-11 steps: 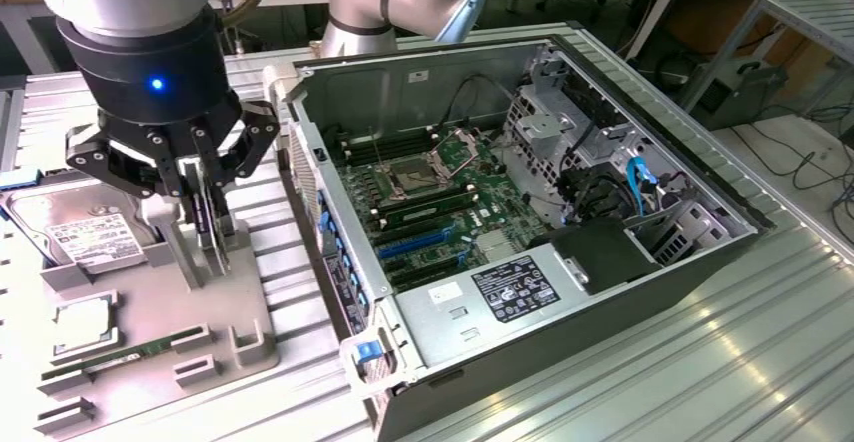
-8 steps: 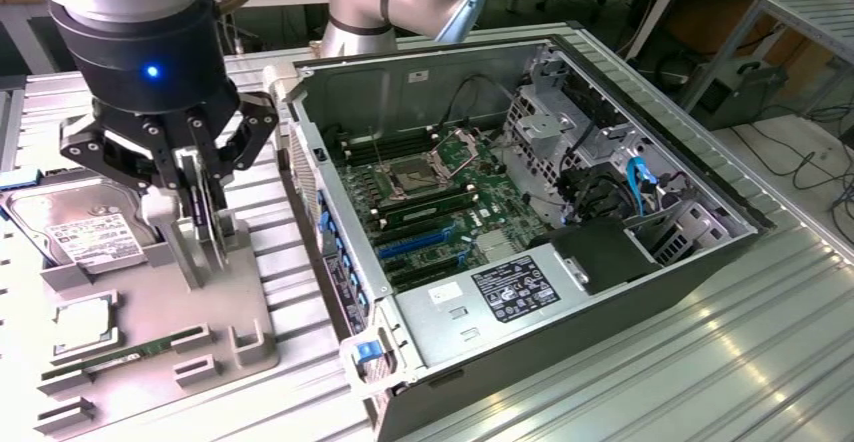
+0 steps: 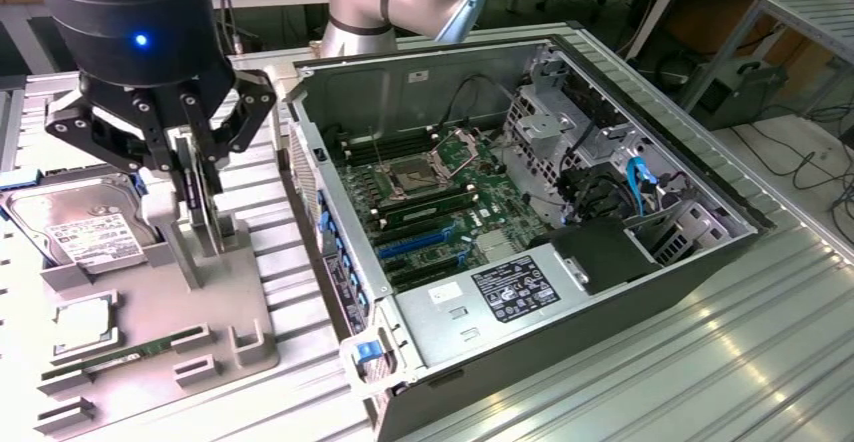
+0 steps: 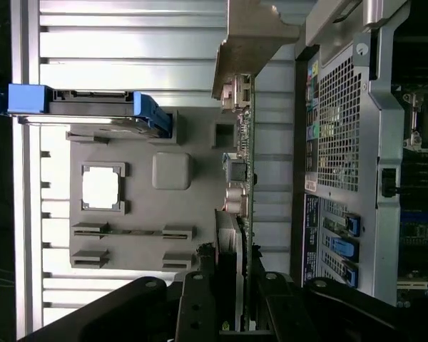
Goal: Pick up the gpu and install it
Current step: 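Pick up the gpu and move the gpu toward the slot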
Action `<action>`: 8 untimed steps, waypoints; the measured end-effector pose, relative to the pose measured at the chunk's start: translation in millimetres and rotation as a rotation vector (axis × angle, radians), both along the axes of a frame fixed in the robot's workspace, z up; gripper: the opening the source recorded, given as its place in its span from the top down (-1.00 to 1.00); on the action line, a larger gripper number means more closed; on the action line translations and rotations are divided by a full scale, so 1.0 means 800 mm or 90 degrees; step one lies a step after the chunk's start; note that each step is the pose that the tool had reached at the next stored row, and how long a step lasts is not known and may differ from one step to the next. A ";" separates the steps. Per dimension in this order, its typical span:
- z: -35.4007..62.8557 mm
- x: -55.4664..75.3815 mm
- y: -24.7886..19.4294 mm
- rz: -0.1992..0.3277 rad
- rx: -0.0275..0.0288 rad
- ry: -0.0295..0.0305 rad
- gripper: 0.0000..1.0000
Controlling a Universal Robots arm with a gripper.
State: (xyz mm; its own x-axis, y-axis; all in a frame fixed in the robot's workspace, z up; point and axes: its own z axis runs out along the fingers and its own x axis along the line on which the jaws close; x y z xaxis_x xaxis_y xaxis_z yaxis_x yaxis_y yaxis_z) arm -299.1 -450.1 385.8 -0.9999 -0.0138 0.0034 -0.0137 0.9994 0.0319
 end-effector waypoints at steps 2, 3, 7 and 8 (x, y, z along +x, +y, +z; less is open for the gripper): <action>0.004 0.000 0.0000 0.000 0.0014 0.0000 0.45; 0.007 0.000 0.0000 0.000 0.0021 0.0000 0.45; 0.016 0.000 0.0000 0.000 0.0046 0.0000 0.45; 0.018 0.000 0.0000 0.000 0.0052 0.0001 0.45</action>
State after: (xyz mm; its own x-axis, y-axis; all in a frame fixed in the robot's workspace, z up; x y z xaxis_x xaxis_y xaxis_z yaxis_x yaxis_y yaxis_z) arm -299.1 -450.1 400.6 -0.9999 -0.0139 0.0033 -0.0137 0.9991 0.0401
